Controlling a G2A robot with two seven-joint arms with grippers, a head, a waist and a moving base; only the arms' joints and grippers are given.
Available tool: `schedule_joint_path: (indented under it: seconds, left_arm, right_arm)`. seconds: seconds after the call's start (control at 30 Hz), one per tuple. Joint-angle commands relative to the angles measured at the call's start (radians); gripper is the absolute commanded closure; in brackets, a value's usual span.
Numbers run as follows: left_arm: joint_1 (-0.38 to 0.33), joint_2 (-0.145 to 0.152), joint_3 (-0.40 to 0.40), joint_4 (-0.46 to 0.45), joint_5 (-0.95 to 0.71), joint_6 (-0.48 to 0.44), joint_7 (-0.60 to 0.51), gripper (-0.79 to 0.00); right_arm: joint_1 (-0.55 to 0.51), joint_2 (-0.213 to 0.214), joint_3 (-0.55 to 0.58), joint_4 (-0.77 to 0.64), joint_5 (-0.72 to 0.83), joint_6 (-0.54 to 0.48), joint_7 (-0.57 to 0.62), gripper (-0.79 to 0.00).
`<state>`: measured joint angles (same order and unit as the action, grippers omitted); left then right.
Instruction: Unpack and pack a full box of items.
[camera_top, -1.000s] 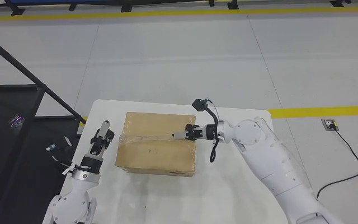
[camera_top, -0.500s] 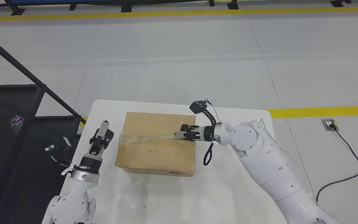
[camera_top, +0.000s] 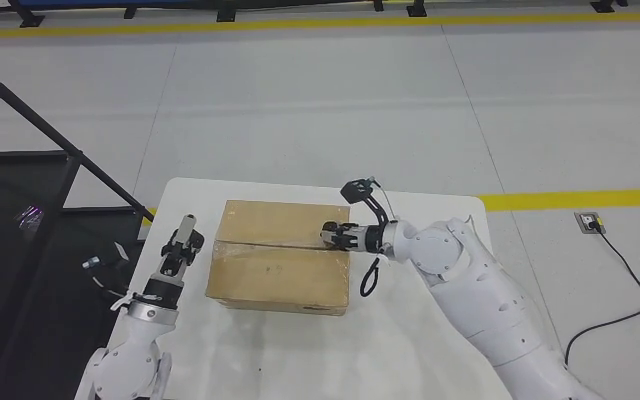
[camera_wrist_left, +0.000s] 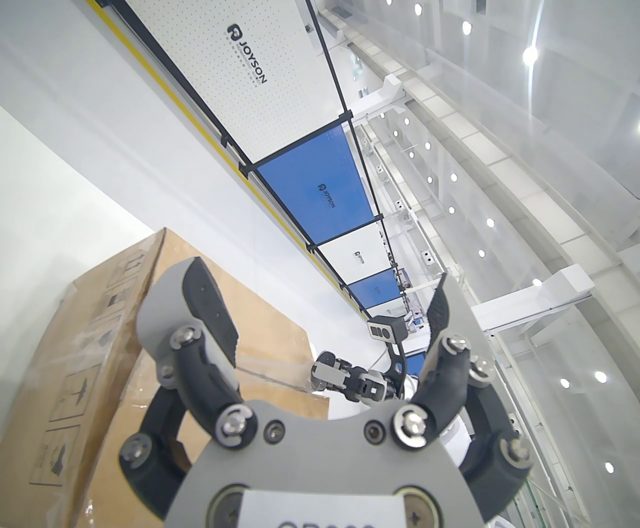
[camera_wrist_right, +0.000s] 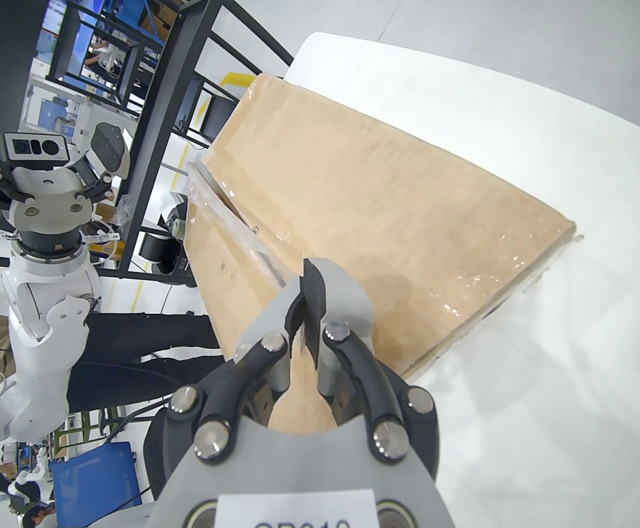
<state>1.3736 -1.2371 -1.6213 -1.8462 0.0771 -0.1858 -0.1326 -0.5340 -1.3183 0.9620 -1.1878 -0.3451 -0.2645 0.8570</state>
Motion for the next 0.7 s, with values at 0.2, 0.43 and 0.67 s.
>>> schedule_joint_path:
  seconds: [0.2, 0.43, 0.67]
  left_arm:
    - [-0.014, 0.0, 0.008, 0.027, -0.014, 0.0, -0.035, -0.785]
    - [-0.037, 0.001, 0.021, 0.06, -0.022, -0.003, -0.063, -0.785]
    - [-0.055, 0.001, 0.035, 0.085, -0.024, -0.013, -0.097, -0.785]
  right_arm:
    - [-0.014, -0.001, 0.01, -0.042, 0.039, 0.043, 0.001, 0.0]
    - [-0.031, 0.003, 0.019, -0.09, 0.075, 0.078, 0.047, 0.0]
    - [-0.061, 0.011, 0.042, -0.131, 0.117, 0.073, 0.077, 0.0]
